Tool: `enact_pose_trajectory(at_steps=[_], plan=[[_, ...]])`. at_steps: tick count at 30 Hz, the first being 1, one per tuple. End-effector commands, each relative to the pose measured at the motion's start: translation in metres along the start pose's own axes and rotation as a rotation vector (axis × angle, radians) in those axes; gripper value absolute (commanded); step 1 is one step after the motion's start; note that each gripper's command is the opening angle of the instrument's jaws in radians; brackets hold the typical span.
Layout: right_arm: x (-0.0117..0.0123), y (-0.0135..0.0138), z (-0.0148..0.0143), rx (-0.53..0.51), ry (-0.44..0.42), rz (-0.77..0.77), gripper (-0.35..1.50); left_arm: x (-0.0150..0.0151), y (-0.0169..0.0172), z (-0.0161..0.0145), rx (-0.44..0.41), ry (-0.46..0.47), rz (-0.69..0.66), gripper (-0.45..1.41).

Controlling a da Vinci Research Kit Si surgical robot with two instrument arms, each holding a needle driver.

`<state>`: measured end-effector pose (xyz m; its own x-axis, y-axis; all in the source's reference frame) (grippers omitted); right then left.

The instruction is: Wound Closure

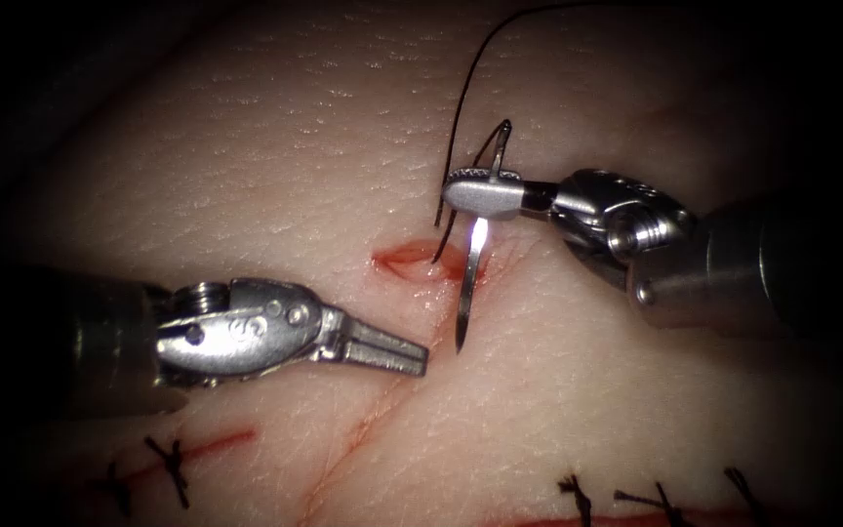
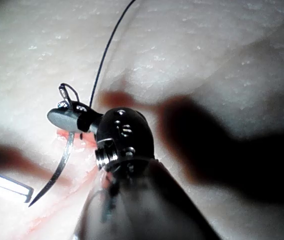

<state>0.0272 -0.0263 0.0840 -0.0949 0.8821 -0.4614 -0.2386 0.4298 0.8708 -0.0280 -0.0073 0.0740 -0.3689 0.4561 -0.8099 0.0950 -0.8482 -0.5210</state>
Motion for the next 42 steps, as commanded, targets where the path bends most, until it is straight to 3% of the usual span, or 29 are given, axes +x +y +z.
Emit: enact_pose_trajectory(at_steps=[1,6,15,26,42], plan=[[-0.0011,0.0,0.0005,0.013,-0.004,-0.051,-0.35,-0.0007,-0.0006,0.0007,0.009,-0.027,-0.021,-0.45],[-0.0011,0.0,0.0005,0.039,-0.006,-0.182,-0.35,-0.0019,-0.002,0.0009,0.072,-0.198,-0.051,-0.45],[-0.0008,-0.0001,0.0006,0.053,0.007,-0.265,-0.35,-0.0047,-0.0045,0.002,0.175,-0.347,-0.043,-0.45],[-0.001,-0.0006,0.0008,0.059,0.012,-0.306,-0.35,-0.0068,-0.0059,0.0041,0.236,-0.442,-0.038,-0.45],[-0.0013,-0.0007,0.001,0.06,0.017,-0.396,-0.35,-0.0075,-0.0091,0.0046,0.214,-0.506,-0.047,-0.45]])
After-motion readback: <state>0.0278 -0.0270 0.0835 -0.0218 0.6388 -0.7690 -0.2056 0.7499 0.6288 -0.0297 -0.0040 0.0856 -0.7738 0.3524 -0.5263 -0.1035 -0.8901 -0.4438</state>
